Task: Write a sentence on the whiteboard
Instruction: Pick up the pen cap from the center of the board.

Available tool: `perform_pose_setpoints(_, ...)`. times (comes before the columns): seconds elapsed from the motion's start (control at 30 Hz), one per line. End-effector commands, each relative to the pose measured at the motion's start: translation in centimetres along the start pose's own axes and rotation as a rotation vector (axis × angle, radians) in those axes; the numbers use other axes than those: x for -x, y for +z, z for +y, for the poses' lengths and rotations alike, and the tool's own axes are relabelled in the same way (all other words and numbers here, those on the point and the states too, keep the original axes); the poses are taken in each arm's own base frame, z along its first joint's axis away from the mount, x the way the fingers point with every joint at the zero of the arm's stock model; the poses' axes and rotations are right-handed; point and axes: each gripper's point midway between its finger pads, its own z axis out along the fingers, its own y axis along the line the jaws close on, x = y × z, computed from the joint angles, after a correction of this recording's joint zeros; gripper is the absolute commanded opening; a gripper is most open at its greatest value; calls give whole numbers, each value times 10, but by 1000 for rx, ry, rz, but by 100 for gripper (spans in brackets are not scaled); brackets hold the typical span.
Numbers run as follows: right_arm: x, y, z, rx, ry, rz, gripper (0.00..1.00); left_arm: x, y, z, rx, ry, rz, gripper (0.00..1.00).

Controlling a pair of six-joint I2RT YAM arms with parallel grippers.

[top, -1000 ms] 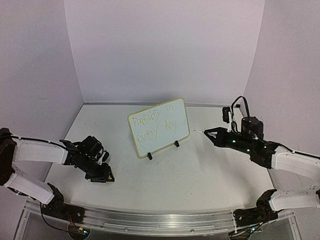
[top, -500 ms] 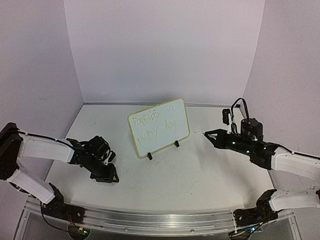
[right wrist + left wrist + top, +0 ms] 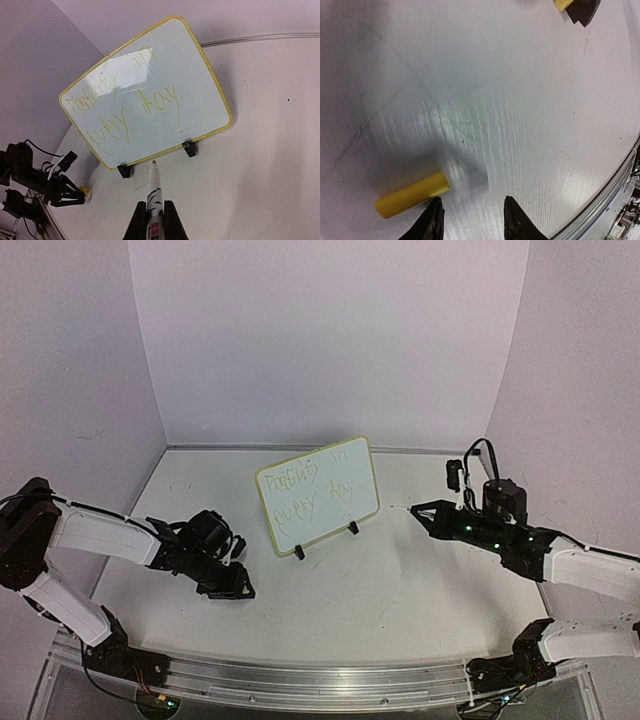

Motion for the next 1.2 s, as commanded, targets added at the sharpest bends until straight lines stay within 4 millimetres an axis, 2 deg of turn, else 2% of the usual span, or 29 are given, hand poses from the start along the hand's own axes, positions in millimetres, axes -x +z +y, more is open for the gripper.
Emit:
perform_pose_setpoints(0.0,10,-4,4,9,-16,-46,0,33,-5,-25,-54,45,-105,40)
perform_pose_setpoints(0.17,11,-4,4,7,-19,-48,0,44,-34,-43,-100,128,-185,45)
perform_pose_setpoints(0.3,11,-3,3,3,-18,-46,0,44,-45,-31,-21,181,-193,53)
perform_pose_setpoints(0.47,11,-3,4,7,-18,-45,0,40,-37,-8,97,231,-146,56)
perform_pose_setpoints(0.6,14,-5,6,14,-18,-55,0,44,-29,7,175,260,-138,57)
perform_pose_setpoints(0.83,15,-7,7,14,-14,-56,0,42,-12,8,168,305,-93,57)
perform_pose_setpoints(1.0,14,-7,7,13,-12,-53,0,36,-8,14,186,295,-65,57)
perform_pose_setpoints(1.17,14,-5,7,13,-13,-48,0,16,-4,14,143,271,11,56)
